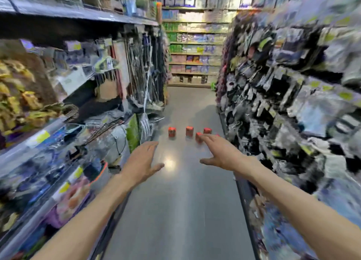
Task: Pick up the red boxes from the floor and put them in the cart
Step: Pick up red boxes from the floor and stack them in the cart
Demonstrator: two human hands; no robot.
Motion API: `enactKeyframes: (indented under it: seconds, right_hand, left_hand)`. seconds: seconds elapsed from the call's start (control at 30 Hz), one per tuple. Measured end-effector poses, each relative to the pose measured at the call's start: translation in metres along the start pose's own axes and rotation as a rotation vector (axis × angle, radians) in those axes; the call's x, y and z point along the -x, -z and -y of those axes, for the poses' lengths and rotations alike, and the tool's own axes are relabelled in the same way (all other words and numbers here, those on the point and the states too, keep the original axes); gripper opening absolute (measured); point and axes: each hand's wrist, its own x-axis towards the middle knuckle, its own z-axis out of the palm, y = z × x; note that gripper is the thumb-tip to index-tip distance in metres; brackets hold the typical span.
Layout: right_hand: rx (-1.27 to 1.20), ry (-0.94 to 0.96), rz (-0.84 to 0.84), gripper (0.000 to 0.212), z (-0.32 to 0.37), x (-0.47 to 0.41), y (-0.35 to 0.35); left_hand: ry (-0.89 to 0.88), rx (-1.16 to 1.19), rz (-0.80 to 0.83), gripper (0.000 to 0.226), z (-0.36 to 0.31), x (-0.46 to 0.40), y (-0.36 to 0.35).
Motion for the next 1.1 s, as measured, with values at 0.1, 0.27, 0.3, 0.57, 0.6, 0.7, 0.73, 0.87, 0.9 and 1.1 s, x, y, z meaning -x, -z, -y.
enactKeyframes:
  seconds: [0.1,0.27,0.3,0.57,0.6,0.7,0.73,0.87,0.9,1.1]
  right_hand:
    - [0.002,-0.044,-0.03,0.089,-0.053,-0.023,0.008]
    - [0.028,-0.079,-0.034,0.089,-0.128,-0.094,-0.002]
    - [0.035,-0.09,-0.033,0.09,-0.142,-0.112,-0.005]
    - [0.021,-0.109,-0.014,0.086,-0.238,-0.306,-0.021]
    - [0.021,-0.113,-0.01,0.086,-0.251,-0.332,-0.021]
    - [0.015,-0.125,-0.003,0.085,-0.291,-0.402,-0.026]
    - [0.007,-0.137,0.005,0.086,-0.304,-0.423,-0.029]
    - [-0.015,-0.157,0.016,0.088,-0.365,-0.512,-0.055]
    - [-0.024,-0.16,0.016,0.089,-0.383,-0.536,-0.063]
    - [-0.052,-0.146,0.037,0.09,-0.498,-0.688,-0.115]
  left_hand:
    - [-0.02,-0.018,-0.01,0.086,0.005,-0.066,-0.021]
    - [-0.038,-0.027,-0.037,0.08,0.031,-0.167,-0.057]
    - [-0.042,-0.032,-0.036,0.081,0.04,-0.189,-0.065]
    - [-0.033,-0.054,-0.024,0.081,0.139,-0.386,-0.112]
    - [-0.037,-0.059,-0.021,0.081,0.151,-0.414,-0.115]
    - [-0.029,-0.021,-0.021,0.078,0.183,-0.492,-0.131]
    - [-0.036,-0.008,-0.02,0.076,0.192,-0.515,-0.138]
    - [-0.046,-0.004,0.001,0.079,0.233,-0.611,-0.175]
    - [-0.044,-0.009,0.009,0.08,0.244,-0.636,-0.187]
    - [-0.025,-0.023,0.062,0.078,0.311,-0.795,-0.259]
